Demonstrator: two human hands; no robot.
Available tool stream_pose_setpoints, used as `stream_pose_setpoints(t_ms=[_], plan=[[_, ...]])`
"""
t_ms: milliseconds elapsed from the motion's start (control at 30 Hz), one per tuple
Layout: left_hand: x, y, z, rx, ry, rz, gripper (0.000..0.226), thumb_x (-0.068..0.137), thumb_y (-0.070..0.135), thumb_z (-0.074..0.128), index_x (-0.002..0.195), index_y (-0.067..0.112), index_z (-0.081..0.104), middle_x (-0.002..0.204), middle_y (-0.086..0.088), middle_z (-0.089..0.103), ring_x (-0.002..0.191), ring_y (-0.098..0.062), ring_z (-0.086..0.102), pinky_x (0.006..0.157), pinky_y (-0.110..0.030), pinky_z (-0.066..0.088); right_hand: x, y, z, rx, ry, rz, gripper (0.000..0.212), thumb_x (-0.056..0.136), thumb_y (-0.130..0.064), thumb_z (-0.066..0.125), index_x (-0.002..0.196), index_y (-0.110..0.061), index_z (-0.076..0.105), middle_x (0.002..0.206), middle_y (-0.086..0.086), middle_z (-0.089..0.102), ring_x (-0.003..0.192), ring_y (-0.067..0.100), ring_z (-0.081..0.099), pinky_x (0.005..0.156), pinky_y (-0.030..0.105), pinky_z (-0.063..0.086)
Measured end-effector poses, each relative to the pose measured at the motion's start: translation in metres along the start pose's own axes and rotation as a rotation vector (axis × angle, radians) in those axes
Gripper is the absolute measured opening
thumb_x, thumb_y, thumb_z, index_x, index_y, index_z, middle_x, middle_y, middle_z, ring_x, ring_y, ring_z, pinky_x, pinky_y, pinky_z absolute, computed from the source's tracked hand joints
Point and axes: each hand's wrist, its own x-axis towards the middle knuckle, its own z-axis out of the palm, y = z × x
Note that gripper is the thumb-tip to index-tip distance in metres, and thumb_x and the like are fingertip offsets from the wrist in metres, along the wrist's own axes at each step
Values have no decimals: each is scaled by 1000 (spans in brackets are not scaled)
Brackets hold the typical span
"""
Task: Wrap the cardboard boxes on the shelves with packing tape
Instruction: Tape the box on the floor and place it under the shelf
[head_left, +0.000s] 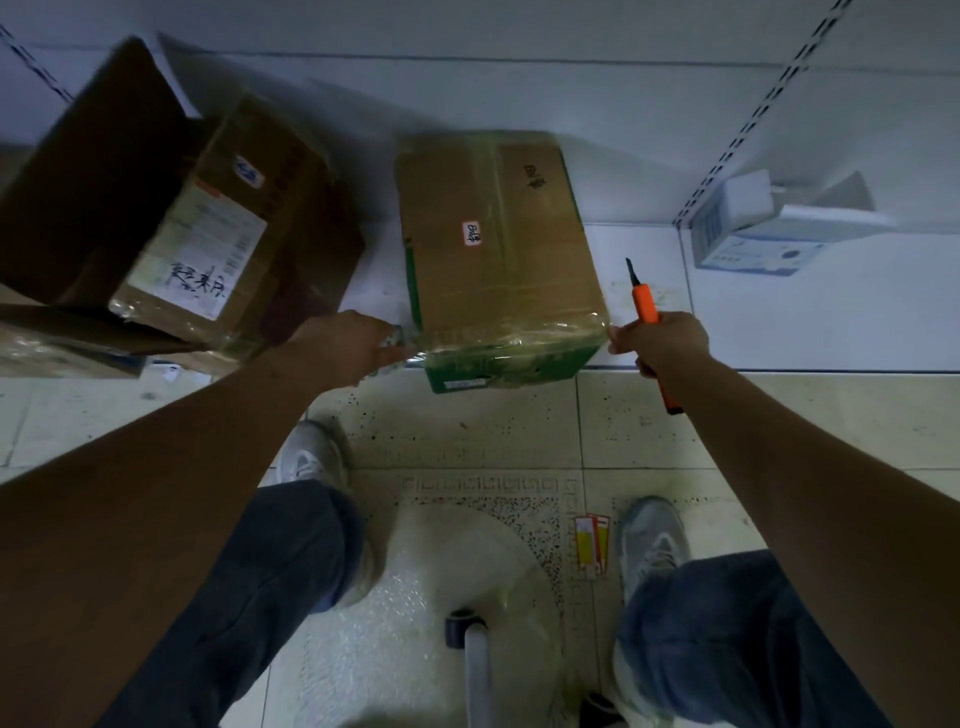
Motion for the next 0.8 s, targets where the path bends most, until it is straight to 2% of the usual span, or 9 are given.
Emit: stream_pose_setpoints(t_ms=[133, 167, 267, 367, 433, 500, 600, 667, 800], plan=[[19, 28, -8, -431, -292, 435, 18, 97, 24, 63, 109, 16, 72, 96, -4, 66, 73, -16, 65, 70, -30, 55, 9, -1, -11, -44, 82, 50, 21, 79, -26, 81, 77, -9, 69, 76, 6, 71, 56, 14, 57, 72, 30, 58], [17, 34, -8, -469, -301, 330, 20, 97, 27, 62, 111, 17, 71, 99, -4, 67, 73, -16, 64, 73, -33, 56, 13, -1, -14, -70, 97, 62, 22, 79, -27, 81, 77, -9, 69, 72, 5, 68, 55, 14, 57, 75, 31, 58], [21, 34, 8, -238, -98, 74, 30, 97, 45, 56, 111, 20, 67, 99, 3, 70, 77, -13, 65, 74, -30, 55, 23, -3, -22, -48, 81, 159, 26, 81, -22, 80, 86, -4, 63, 65, 6, 58, 52, 16, 52, 67, 30, 52], [21, 44, 21, -328, -105, 131, 39, 90, 62, 53, 90, 25, 64, 89, 3, 71, 80, -15, 68, 78, -33, 55, 33, -6, -20, 27, 81, 242, 31, 87, -23, 74, 103, -3, 57, 80, 9, 59, 61, 18, 55, 61, 29, 51], [22, 53, 19, -550, -130, 132, 43, 88, 59, 58, 96, 19, 69, 90, -2, 73, 77, -21, 72, 79, -43, 60, 40, -4, -22, 1, 172, 219, 56, 82, -34, 78, 120, -4, 51, 104, 14, 63, 81, 23, 65, 73, 34, 57], [19, 67, 26, -653, -153, 116, 47, 87, 58, 62, 102, 14, 70, 87, -2, 74, 72, -19, 74, 73, -40, 62, 42, -3, -28, 8, 300, 214, 69, 77, -41, 81, 126, -6, 46, 115, 15, 61, 97, 27, 66, 84, 39, 58], [16, 102, 33, -708, -134, 134, 43, 92, 54, 60, 105, 13, 66, 85, 2, 71, 62, -11, 72, 64, -30, 62, 36, -1, -21, 59, 307, 69, 40, 91, -39, 66, 113, -8, 54, 103, 10, 65, 91, 27, 67, 84, 41, 58], [18, 119, 42, -840, -129, 140, 41, 95, 48, 60, 109, 10, 66, 85, -2, 72, 64, -16, 73, 69, -39, 63, 32, 1, -11, 96, 306, -4, 32, 98, -38, 56, 112, -9, 51, 93, 5, 58, 88, 26, 62, 82, 38, 53], [26, 140, 53, -1073, -160, 130, 38, 98, 36, 59, 119, 4, 60, 92, -12, 71, 75, -33, 73, 67, -53, 61, 28, 4, -7, 260, 336, -39, 37, 101, -32, 51, 127, -7, 42, 97, 4, 50, 87, 22, 52, 74, 33, 38]])
